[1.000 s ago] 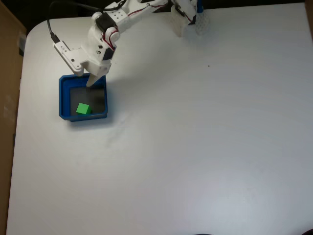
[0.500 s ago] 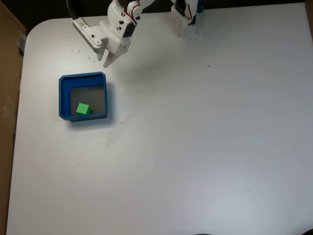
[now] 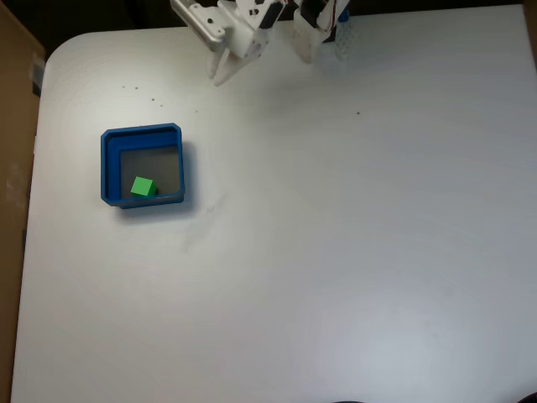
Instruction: Pick up green cube and drop it in the blue box
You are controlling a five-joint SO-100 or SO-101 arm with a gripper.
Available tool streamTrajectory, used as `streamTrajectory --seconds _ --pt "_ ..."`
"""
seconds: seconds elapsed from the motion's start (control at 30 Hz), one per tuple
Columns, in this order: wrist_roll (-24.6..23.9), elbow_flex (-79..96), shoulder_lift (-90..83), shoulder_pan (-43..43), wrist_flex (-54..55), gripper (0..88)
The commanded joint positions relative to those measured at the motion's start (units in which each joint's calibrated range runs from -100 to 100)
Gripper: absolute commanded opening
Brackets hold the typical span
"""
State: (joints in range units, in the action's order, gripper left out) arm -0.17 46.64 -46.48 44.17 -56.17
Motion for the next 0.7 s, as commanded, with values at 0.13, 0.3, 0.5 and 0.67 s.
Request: streamTrajectory --seconds 0.13,0.3,0.5,0.67 --pt "-0.2 14.8 -20.5 -1.8 0.8 1.5" --pt "-0.2 23.4 -32.1 -2.8 0.9 1.5" --pt "0.1 32.0 -43.2 -3.1 1.7 1.5" --pt "0.1 41.7 -47.7 -5.4 11.1 1.5"
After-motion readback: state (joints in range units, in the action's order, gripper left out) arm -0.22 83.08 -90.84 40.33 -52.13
